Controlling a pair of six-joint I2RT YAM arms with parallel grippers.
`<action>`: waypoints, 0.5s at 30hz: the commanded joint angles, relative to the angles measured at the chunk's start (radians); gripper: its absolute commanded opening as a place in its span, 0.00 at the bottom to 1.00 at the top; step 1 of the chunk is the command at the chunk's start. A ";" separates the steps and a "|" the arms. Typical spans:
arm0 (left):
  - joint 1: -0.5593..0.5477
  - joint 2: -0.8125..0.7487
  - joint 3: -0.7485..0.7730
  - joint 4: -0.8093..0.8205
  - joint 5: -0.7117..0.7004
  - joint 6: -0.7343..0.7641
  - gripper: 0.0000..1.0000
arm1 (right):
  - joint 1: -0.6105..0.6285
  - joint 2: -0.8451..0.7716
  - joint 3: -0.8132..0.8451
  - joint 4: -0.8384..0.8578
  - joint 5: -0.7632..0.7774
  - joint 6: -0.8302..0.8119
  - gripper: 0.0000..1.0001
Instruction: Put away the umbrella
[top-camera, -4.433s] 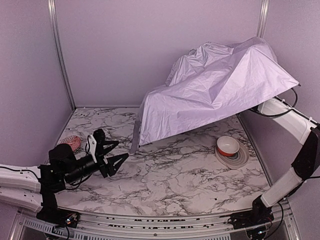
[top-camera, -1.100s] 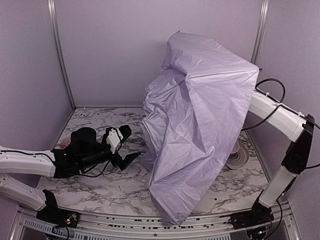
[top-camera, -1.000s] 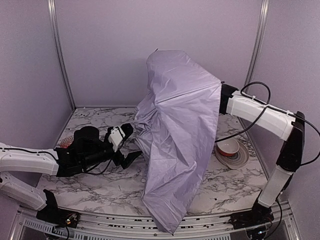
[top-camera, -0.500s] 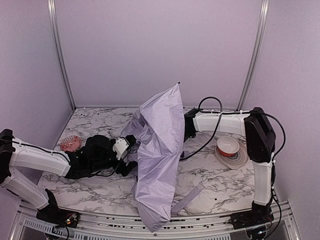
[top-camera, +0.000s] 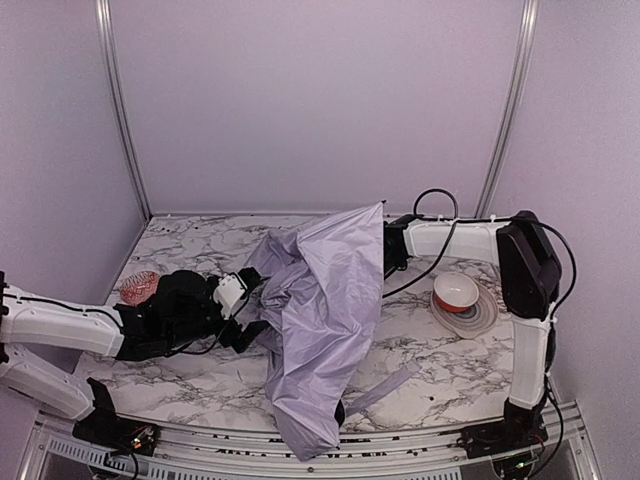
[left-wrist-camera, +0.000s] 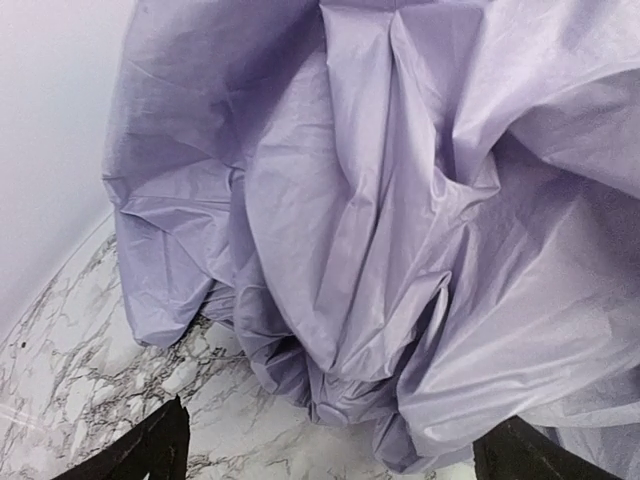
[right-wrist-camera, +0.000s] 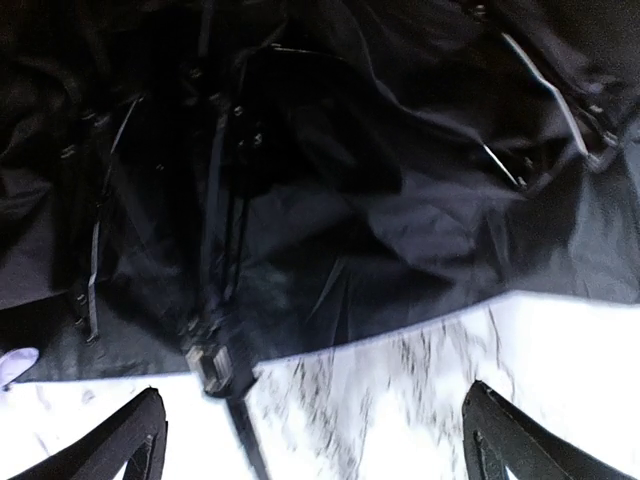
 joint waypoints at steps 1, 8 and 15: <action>-0.001 -0.116 0.014 -0.132 -0.103 -0.034 0.99 | -0.023 -0.120 -0.090 0.058 0.021 0.205 1.00; -0.169 -0.282 0.162 -0.404 0.044 0.044 0.85 | -0.045 -0.199 -0.157 0.147 -0.066 0.358 0.98; -0.324 -0.167 0.204 -0.611 0.136 0.270 0.99 | -0.050 0.003 0.058 0.014 -0.191 0.232 0.89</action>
